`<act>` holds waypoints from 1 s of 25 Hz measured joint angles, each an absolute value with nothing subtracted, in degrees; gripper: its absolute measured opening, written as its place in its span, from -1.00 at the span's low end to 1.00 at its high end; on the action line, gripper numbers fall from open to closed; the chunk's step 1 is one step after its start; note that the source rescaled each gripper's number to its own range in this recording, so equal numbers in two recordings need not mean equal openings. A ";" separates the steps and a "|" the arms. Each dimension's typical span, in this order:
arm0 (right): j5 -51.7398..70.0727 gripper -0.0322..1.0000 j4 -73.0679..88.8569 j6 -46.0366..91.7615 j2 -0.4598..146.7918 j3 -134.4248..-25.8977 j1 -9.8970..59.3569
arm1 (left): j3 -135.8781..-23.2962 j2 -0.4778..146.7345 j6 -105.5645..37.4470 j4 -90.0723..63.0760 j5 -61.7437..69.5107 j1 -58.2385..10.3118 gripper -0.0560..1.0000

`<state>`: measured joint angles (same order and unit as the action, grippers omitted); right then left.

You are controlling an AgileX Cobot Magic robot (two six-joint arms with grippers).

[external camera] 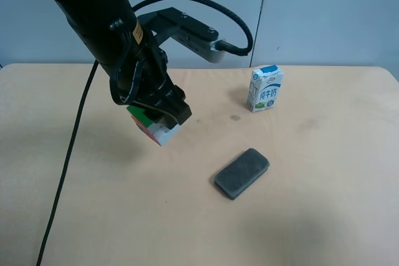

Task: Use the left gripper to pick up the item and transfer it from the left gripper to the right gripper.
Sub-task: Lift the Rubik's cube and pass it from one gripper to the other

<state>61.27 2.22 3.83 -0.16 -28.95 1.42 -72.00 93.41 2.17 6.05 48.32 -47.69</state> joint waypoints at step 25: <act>61.27 1.00 2.22 3.83 -0.16 -28.95 1.42 | -71.95 92.75 -28.89 -23.19 32.87 -56.31 -0.88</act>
